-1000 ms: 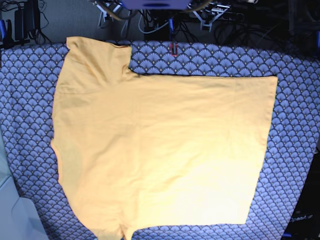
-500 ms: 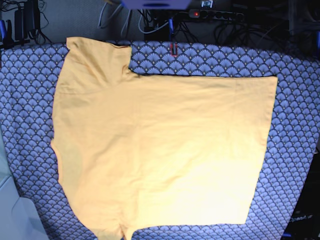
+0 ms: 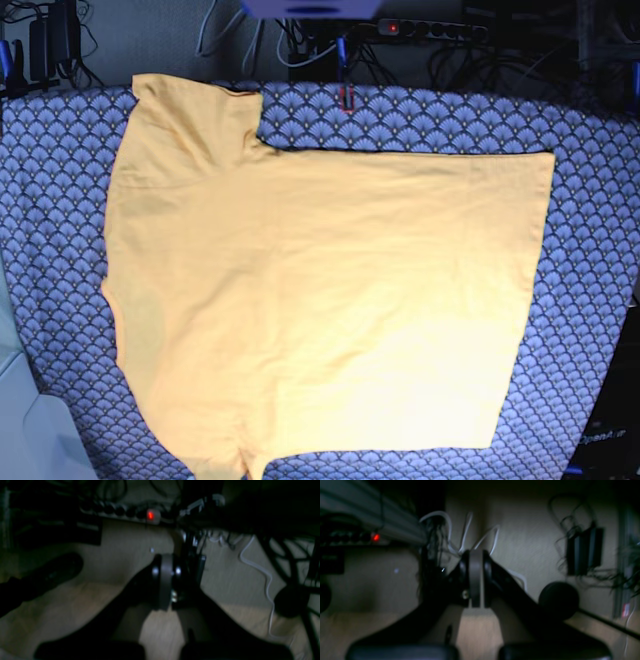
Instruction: Fold the T-shirt properly
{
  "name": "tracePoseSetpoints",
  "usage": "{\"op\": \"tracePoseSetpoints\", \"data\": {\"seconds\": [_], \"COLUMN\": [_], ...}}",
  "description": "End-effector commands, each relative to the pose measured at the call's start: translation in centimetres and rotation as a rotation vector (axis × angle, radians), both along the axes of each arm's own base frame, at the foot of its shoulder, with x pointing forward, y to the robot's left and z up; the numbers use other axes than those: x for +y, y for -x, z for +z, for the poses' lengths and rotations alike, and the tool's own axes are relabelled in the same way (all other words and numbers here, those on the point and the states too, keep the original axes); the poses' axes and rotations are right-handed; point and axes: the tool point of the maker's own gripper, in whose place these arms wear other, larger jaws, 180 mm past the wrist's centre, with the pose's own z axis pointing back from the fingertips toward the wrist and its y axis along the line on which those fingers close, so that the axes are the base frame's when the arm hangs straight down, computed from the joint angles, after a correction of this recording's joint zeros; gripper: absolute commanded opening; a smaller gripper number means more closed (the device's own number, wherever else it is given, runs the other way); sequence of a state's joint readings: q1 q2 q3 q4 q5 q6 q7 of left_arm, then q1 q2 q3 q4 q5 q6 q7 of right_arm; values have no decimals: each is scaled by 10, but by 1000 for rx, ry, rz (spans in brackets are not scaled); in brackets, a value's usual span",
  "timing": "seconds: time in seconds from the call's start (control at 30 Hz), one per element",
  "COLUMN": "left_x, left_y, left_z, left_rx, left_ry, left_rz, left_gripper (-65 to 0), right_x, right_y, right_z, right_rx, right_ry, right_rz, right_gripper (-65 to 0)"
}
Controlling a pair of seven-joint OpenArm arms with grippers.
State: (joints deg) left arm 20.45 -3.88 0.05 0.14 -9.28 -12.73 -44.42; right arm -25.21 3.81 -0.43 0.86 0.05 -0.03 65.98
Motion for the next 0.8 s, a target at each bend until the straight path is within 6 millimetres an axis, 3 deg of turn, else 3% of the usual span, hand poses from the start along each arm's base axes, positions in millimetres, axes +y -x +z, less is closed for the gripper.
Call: {"op": "tracePoseSetpoints", "data": {"seconds": [0.0,0.17,0.37,0.5,0.6,0.7,0.77], "left_x": [0,8,19,33,34,33,30], "left_y": [16,29,36,45,46,53,47], "left_z": [7,35,70,80,81,83,88], "left_rx": [-7,-144,-307,-329,-329,-319,-360], "left_ry": [-1,-40,-103,-154,-162,-160,-149], "left_rz": [9,32,69,138,151,153,157], "left_gripper": [-650,-650,-650,-650,-650,-650,-650], "right_x": [-1,-22,-34,-34,-34,-31,-31], "right_y": [11,5,-1,-4,-8,-11,-18], "right_z": [9,37,41,57,79,109,135], "right_rx": [-22,-166,-192,-257,-332,-413,-468], "right_ry": [-1,40,58,57,56,49,58], "right_rz": [0,29,50,72,100,126,130], "right_gripper": [-650,-650,-650,-650,-650,-650,-650]}}
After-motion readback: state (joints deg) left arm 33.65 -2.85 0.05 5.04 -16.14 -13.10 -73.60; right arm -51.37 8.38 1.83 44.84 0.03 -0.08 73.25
